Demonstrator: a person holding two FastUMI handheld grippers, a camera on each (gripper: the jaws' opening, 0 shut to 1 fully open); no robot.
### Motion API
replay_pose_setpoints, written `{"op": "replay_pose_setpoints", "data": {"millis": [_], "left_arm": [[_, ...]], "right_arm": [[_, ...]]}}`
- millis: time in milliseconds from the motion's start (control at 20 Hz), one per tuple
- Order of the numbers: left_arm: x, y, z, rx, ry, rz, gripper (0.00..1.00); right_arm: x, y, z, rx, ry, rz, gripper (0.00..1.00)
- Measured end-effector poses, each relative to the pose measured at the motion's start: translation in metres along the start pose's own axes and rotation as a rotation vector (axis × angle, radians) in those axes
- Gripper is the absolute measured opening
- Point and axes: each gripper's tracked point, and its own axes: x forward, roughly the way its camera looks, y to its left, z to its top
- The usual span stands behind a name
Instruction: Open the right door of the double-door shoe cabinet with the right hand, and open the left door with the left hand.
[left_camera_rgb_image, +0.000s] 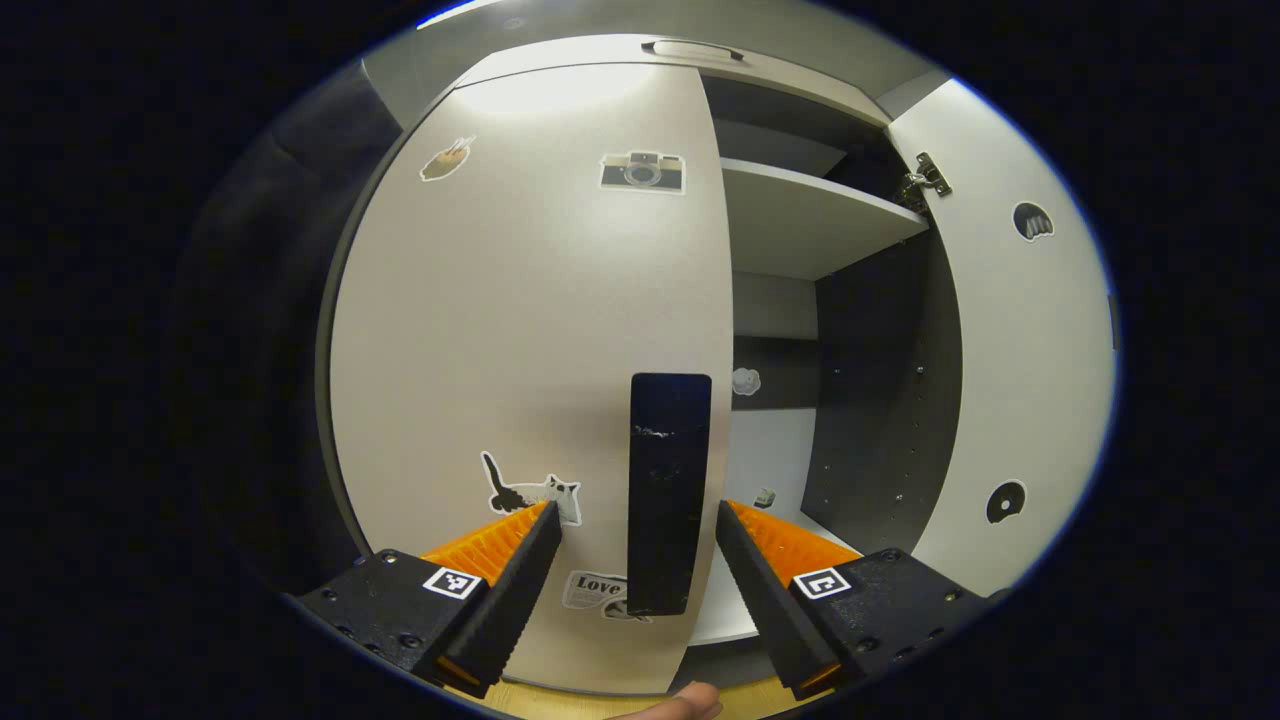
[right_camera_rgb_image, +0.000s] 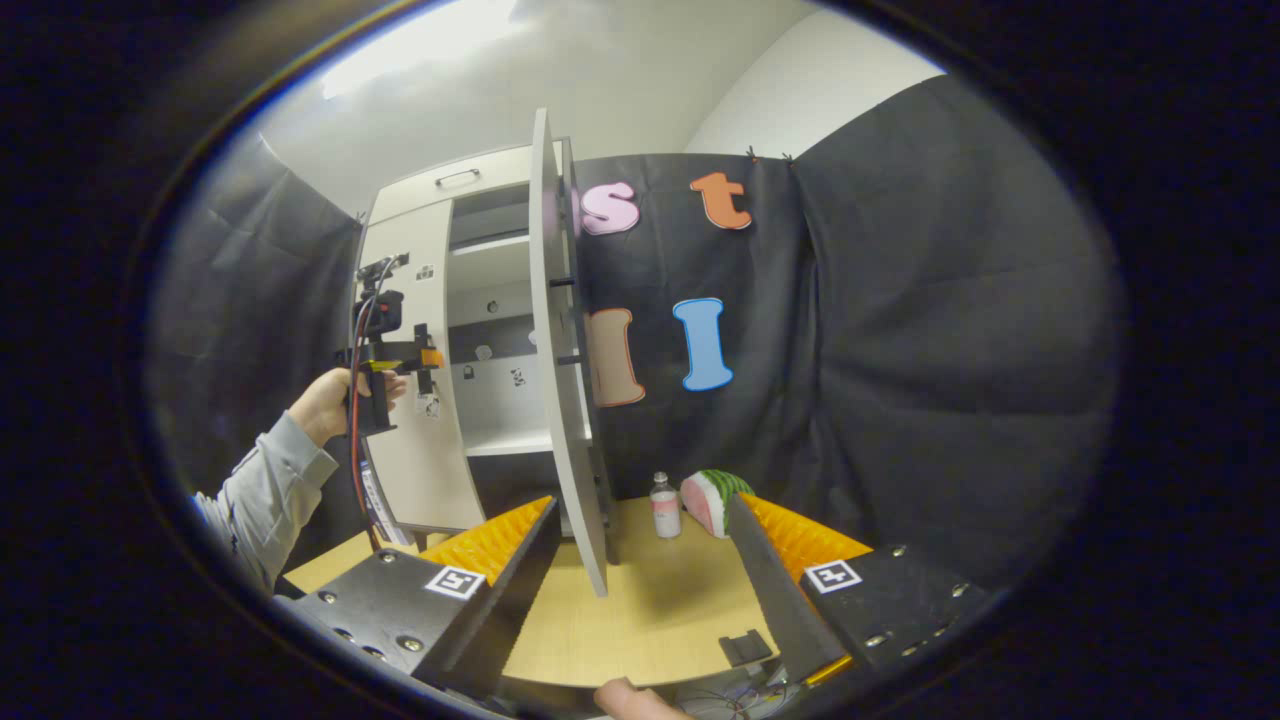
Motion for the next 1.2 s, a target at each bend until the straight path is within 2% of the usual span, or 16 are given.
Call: {"op": "replay_pose_setpoints", "data": {"millis": [100, 200, 300, 450, 550, 650, 700, 800, 900, 950, 1200], "left_arm": [[0.001, -0.002, 0.001, 0.038, 0.007, -0.003, 0.93], [0.003, 0.003, 0.003, 0.016, -0.006, 0.029, 0.94], [0.003, 0.002, 0.003, 0.032, -0.001, 0.036, 0.88], [0.004, 0.001, -0.007, 0.078, 0.057, 0.039, 0.82], [0.004, -0.002, -0.008, 0.025, 0.059, 0.033, 0.65], [0.003, -0.009, -0.01, 0.008, 0.072, 0.031, 0.52], [0.0, -0.009, -0.008, 0.021, 0.073, 0.039, 0.35], [0.003, -0.008, -0.01, 0.03, 0.082, 0.043, 0.27], [0.001, -0.008, -0.013, 0.003, 0.098, 0.024, 0.23], [-0.001, -0.009, -0.012, -0.001, 0.093, 0.014, 0.23], [-0.02, -0.008, -0.012, -0.002, 0.083, -0.033, 0.23]], "right_arm": [[-0.004, 0.0, -0.003, 0.002, -0.002, -0.002, 1.0], [-0.006, 0.003, -0.008, -0.005, 0.006, -0.002, 1.0], [-0.007, 0.005, -0.012, -0.022, 0.017, -0.006, 1.0], [-0.008, 0.007, -0.016, -0.043, 0.022, -0.018, 1.0], [-0.01, 0.007, -0.02, -0.032, 0.031, -0.034, 1.0], [-0.012, 0.01, -0.027, -0.035, 0.039, -0.039, 1.0], [-0.013, 0.009, -0.03, -0.041, 0.046, -0.047, 1.0], [-0.017, 0.01, -0.036, -0.055, 0.057, -0.062, 1.0], [-0.021, 0.011, -0.038, -0.049, 0.061, -0.069, 0.97], [-0.023, 0.013, -0.039, -0.046, 0.064, -0.066, 1.0], [-0.033, 0.027, -0.034, -0.049, 0.05, -0.053, 0.97]]}}
